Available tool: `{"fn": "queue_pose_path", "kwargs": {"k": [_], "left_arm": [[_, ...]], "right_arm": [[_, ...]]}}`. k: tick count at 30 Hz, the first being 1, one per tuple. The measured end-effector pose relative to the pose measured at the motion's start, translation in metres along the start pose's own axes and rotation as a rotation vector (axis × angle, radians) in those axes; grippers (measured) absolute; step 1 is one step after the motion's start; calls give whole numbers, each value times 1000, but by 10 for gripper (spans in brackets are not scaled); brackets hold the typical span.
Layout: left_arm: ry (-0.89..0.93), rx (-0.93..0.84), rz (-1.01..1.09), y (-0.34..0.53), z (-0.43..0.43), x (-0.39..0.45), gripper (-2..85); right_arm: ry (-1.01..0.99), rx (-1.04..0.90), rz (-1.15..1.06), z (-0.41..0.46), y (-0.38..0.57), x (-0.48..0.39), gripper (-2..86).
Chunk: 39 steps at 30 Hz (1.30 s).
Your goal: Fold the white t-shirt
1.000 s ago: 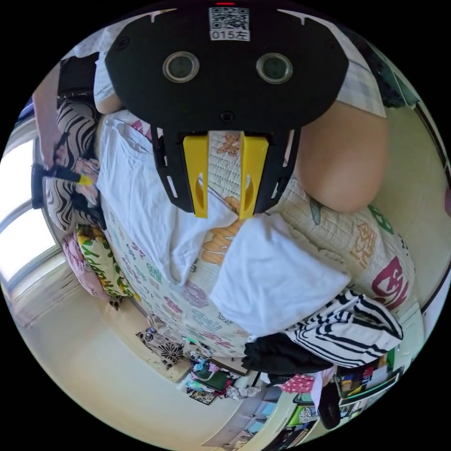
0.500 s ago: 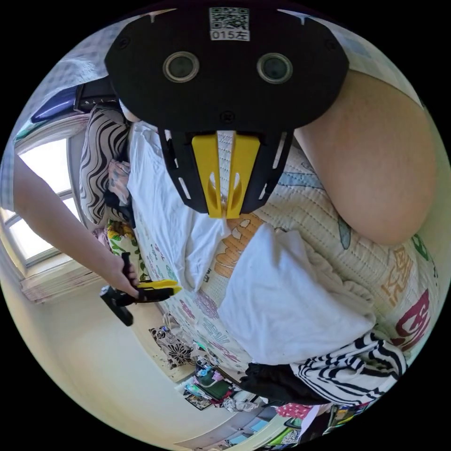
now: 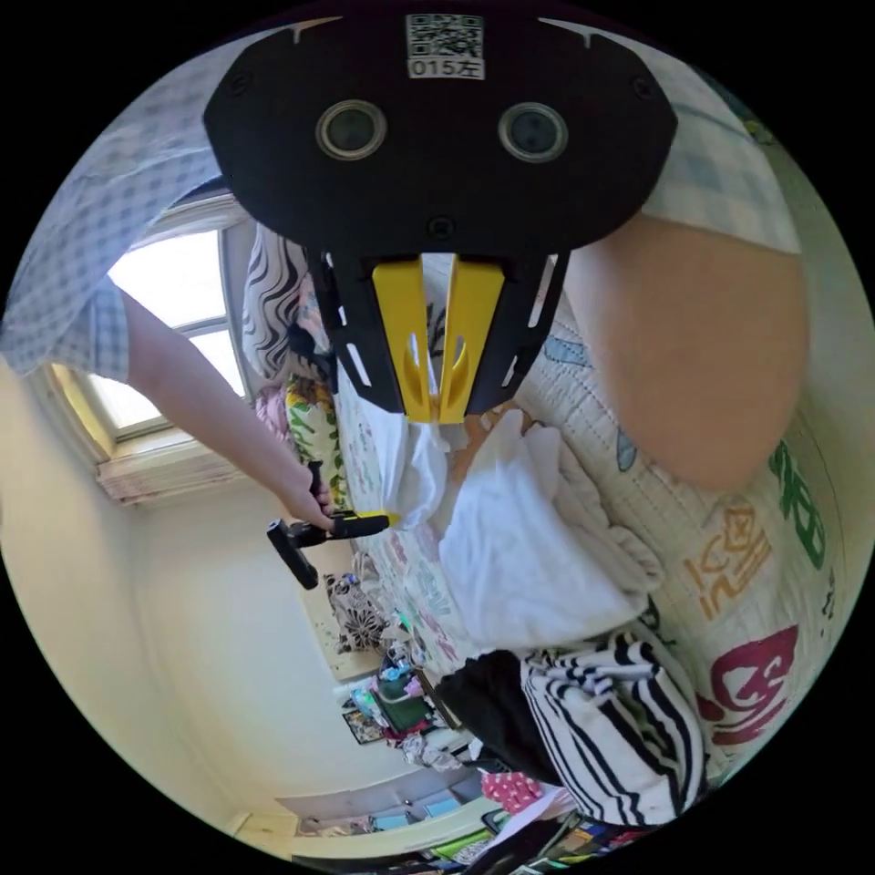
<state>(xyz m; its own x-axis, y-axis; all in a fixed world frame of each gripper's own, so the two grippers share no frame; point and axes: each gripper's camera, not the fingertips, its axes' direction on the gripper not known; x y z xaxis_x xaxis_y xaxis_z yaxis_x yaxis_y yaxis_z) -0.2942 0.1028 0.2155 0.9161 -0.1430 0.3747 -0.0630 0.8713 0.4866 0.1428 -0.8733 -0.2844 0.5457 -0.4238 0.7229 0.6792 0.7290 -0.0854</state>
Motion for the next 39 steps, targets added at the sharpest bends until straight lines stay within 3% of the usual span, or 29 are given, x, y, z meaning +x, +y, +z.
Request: {"fn": "queue_pose_path", "kwargs": {"k": [3,9,13,18,25,33,39], "left_arm": [[20,47,36,6,-30,9,-5],[82,14,395,39,-50,76,-4],[117,-66,672,89,-22,143,-4],[222,-231,875,154,49,206,-3],[201,-507,1160,256,183,273,-3],[181,-682,1271,317,269,305,0],[135,-878,1320,353,333,311,27]], "right_arm": [[-107,123,-24,-36,21,5,4],[-342,324,-22,-89,113,65,3],[-532,492,33,-104,222,137,4],[-623,597,130,-82,353,228,4],[-723,584,307,-6,485,341,5],[-770,561,280,31,559,390,16],[-730,524,417,47,625,412,56]]}}
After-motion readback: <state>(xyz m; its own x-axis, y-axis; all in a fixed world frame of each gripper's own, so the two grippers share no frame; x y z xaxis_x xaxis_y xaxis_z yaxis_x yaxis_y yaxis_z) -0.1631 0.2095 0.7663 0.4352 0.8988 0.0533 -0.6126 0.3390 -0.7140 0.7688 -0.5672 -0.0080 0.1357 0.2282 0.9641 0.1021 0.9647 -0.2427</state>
